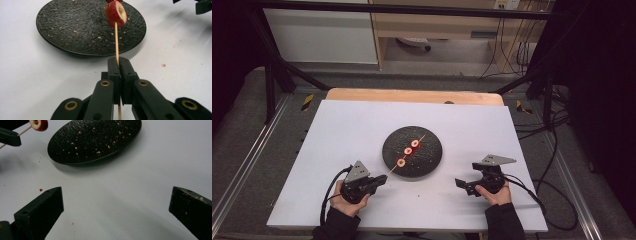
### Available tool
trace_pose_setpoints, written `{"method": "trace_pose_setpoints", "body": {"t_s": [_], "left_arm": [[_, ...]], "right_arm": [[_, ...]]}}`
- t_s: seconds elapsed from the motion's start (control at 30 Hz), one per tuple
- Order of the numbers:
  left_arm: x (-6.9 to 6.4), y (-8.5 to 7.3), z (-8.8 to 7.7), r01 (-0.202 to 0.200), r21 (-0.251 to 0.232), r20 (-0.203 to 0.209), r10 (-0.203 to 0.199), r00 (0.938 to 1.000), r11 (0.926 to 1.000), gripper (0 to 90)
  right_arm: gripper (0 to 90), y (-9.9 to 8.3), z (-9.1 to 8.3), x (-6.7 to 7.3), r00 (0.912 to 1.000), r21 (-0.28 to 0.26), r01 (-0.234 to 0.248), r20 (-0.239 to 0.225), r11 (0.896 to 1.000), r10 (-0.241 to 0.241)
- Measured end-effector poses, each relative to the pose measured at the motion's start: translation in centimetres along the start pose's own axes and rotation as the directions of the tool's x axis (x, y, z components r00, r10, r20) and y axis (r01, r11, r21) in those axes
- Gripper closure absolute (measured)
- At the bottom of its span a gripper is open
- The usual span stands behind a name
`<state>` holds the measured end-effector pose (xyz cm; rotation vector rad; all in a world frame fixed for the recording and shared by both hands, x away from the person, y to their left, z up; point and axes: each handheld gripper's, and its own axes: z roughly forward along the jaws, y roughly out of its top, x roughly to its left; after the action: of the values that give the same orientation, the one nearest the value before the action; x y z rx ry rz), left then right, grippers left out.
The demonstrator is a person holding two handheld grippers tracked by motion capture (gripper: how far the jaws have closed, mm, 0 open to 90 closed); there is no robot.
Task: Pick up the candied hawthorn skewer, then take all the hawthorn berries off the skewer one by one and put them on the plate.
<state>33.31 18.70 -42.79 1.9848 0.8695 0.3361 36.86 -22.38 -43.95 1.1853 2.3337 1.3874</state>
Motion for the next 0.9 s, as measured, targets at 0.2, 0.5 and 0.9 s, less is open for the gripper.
{"method": "trace_pose_setpoints", "body": {"t_s": [0.2, 0.5, 0.9], "left_arm": [[-0.3, -0.1, -0.1, -0.008, -0.009, 0.006, 0.008, 1.0000, 0.9999, 88.5], [-0.5, -0.2, -0.1, -0.013, -0.015, 0.012, 0.013, 0.9998, 0.9998, 88.5], [-0.6, -0.3, -0.3, -0.016, -0.033, 0.016, 0.017, 0.9997, 0.9993, 88.5]], "right_arm": [[0.4, 1.1, 0.8, 1.2, 0.9998, -0.001, 0.011, 0.018, 1.000, -0.011], [0.4, 3.0, 2.1, 2.8, 0.9997, -0.024, -0.001, 0.023, 1.000, 0.002], [1.6, 5.8, 3.9, 4.7, 0.9998, -0.066, -0.008, -0.017, 0.998, 0.007]]}}
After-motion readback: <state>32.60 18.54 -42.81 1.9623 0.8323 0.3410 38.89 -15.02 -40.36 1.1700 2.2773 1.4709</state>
